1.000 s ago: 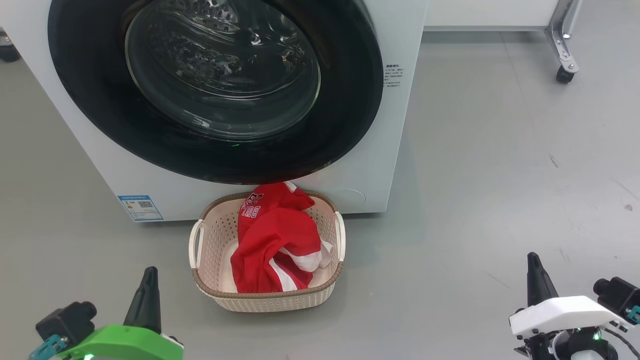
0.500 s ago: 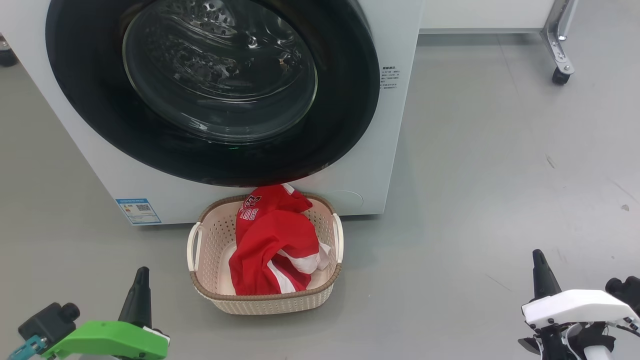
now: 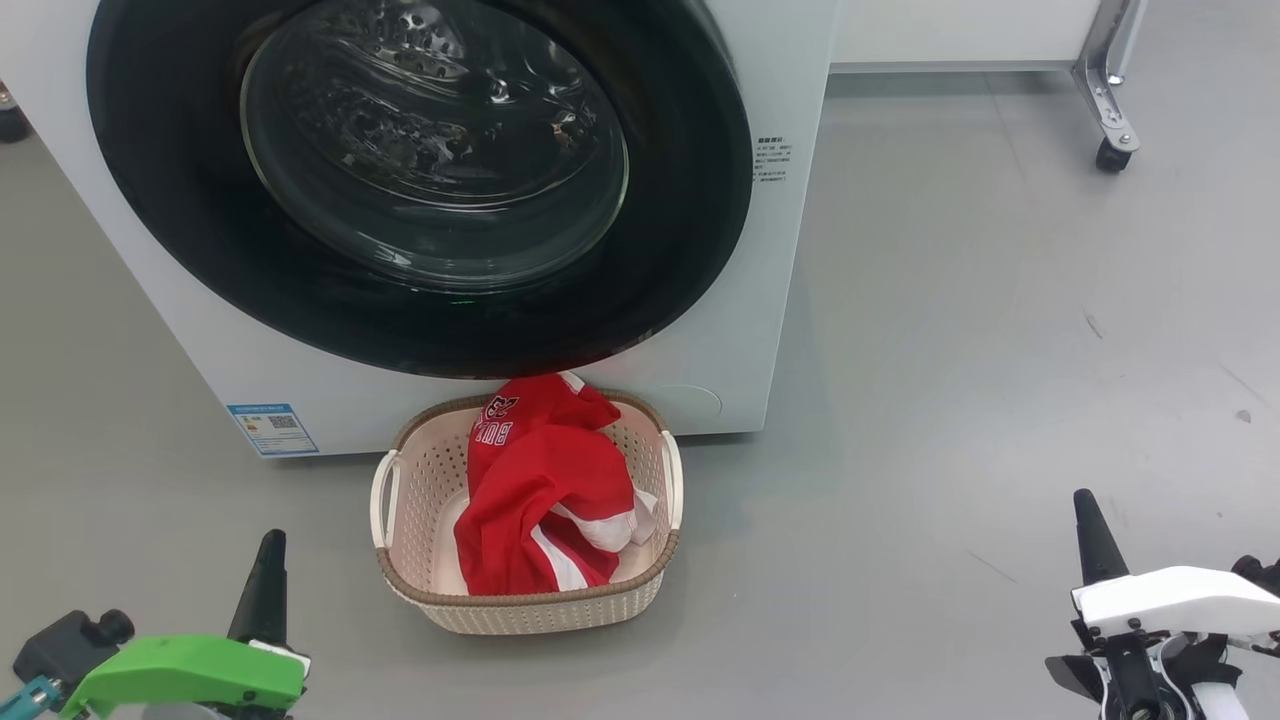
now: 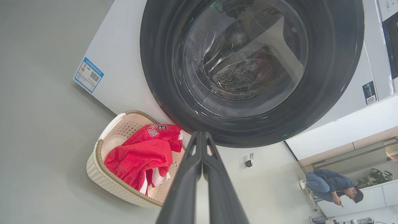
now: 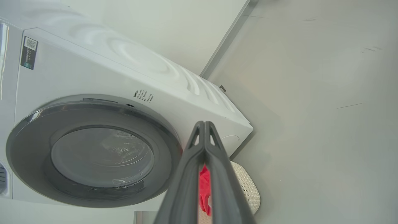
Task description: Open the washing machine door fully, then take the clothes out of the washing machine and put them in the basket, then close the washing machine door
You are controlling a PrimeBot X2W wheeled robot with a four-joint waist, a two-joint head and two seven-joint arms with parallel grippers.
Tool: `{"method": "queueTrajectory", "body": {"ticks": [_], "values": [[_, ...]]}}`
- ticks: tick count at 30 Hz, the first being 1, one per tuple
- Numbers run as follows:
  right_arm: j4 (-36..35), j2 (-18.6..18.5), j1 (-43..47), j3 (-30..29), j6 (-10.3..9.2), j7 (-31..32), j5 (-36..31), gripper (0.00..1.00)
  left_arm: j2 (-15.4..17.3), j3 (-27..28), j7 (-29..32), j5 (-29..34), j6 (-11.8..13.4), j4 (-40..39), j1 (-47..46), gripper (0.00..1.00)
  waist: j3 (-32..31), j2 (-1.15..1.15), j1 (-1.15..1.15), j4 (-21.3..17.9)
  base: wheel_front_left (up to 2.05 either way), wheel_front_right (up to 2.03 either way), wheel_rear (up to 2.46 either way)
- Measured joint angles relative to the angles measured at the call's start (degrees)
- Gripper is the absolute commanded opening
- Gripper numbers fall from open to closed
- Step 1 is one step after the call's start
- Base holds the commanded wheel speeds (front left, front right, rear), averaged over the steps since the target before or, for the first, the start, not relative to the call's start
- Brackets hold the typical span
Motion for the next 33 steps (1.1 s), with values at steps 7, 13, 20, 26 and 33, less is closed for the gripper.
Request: {"method": "queueTrajectory", "body": {"ticks": [7,13,20,26,33], "values": [[0.6,0.2,-0.6,-1.1,0.88,1.2,4.8,0.0,-0.1,1.1,1.0,-4.7,-0.6,1.0,-0.5,0.0,-0.2,0.0,0.0,-0.2,0.0,0.0,0.0],[1.0,0.4,-1.4,-2.1,1.48,2.0,8.8,0.0,-0.2,1.8,1.9,-8.8,-1.3,1.8,-1.1,0.0,-0.4,0.0,0.0,-0.4,0.0,0.0,0.0],[1.6,0.6,-2.0,-3.2,2.16,3.3,13.6,0.0,-0.3,2.9,2.4,-14.3,-1.9,2.9,-1.5,0.0,-0.6,0.0,0.0,-0.6,0.0,0.0,0.0],[2.0,0.6,-2.8,-4.2,2.9,4.1,17.7,0.0,-0.5,3.6,3.3,-18.5,-2.6,3.5,-2.3,0.0,-0.7,0.0,0.0,-0.8,0.0,0.0,0.0],[2.6,0.7,-3.3,-5.2,3.58,5.3,22.5,0.0,-0.8,4.7,4.2,-23.1,-3.3,4.6,-2.7,0.0,-0.9,0.0,0.0,-1.0,0.0,0.0,0.0]]}}
